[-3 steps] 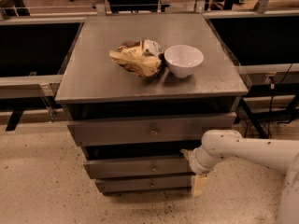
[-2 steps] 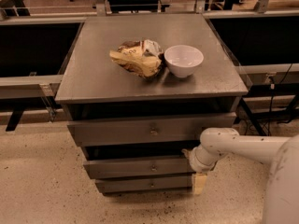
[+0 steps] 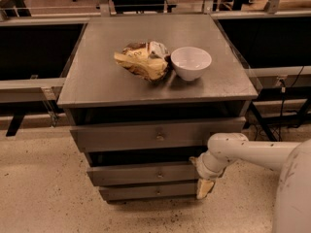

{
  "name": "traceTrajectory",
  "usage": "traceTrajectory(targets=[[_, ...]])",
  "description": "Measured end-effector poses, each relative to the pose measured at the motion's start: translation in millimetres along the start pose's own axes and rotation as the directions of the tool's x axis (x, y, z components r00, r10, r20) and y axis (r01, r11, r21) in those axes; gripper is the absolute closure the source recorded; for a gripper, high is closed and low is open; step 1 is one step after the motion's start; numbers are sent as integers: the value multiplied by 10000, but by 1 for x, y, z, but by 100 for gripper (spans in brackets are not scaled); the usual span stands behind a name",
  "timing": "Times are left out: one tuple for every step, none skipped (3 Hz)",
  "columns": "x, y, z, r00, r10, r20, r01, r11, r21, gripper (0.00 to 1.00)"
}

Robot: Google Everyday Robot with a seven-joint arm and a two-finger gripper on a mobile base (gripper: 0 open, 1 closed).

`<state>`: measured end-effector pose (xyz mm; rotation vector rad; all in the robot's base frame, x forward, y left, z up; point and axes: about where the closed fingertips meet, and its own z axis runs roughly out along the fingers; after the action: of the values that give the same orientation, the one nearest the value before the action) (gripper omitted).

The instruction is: Open middle drawer

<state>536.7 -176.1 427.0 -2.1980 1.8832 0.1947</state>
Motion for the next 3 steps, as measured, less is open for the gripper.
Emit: traceTrajectory(targets=[[0, 1, 0, 10000, -6, -33, 6, 10000, -17, 22], [0, 1, 1, 10000, -6, -35, 6, 10000, -24, 40], [0, 1, 1, 10000, -7, -34, 7, 10000, -31, 46]])
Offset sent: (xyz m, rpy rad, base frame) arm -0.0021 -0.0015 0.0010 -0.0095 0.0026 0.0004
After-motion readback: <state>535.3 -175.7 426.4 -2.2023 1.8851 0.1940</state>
